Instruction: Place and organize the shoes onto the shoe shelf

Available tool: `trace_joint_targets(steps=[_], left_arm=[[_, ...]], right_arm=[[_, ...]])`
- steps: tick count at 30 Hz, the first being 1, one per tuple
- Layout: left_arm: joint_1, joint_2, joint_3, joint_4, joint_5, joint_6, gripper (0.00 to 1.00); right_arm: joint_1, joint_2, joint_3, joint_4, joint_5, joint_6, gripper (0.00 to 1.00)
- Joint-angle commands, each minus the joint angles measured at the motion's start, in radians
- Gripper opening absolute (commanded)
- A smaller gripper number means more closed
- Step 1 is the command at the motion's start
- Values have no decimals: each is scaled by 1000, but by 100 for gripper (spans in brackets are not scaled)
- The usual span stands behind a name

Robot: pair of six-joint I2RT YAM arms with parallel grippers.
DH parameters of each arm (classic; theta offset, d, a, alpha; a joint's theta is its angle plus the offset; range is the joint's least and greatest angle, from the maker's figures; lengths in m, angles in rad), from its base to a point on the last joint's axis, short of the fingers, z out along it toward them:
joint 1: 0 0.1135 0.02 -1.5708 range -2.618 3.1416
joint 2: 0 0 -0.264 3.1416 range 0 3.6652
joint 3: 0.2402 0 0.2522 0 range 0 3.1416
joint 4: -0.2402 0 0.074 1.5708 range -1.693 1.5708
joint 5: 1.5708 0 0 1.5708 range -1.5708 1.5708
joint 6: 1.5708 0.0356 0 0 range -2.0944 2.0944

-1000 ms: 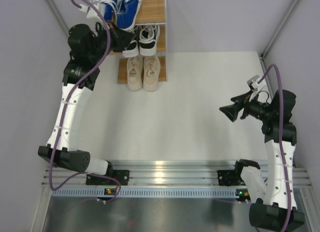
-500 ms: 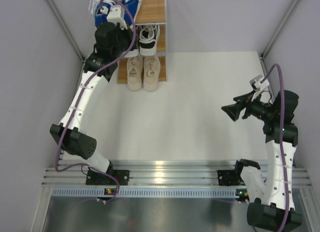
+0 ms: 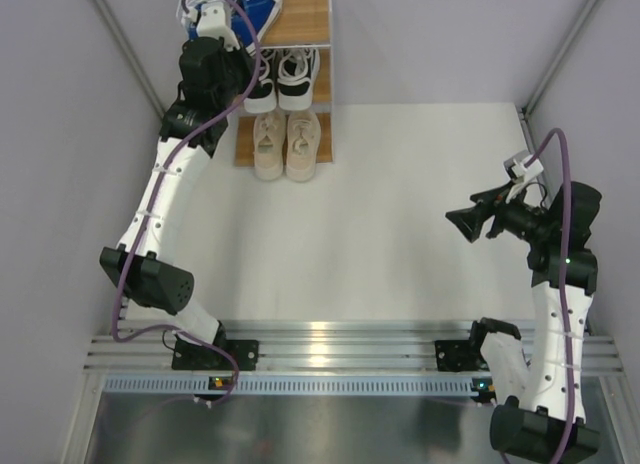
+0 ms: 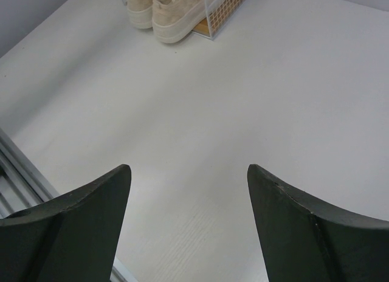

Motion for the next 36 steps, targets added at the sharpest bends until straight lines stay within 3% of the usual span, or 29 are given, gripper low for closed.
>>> trace_joint_targets(steps=[1,8,12,16,18,21,25,28,36], left_arm=[[31,-7,34,84,-13,1,18],[34,-108,-56,136,246,10,50],[35,-194,-99,139,374,12,74],[44,-316,-167,110,330,-4,91],[49,-405,-205,44,252,1,93],[58,-563,-352,-10,-10,4,98],[64,-744,-569,-86,-279,7,99],[64,-855,-696,-148,-339,-13,98],[64,-990,-948,-211,-271,-215,98]], right_arm=[[-20,-9,49,6,-22,-2,78],[-24,-7,58,-14,-18,-25,78],[-24,-6,70,-34,-10,-48,78],[-24,7,114,-78,13,-116,78],[-24,17,142,-128,54,-159,80],[-24,45,196,-162,106,-216,87],[-24,56,216,-111,148,-131,99],[-26,60,196,-57,310,69,99],[-26,50,202,-38,442,49,99]])
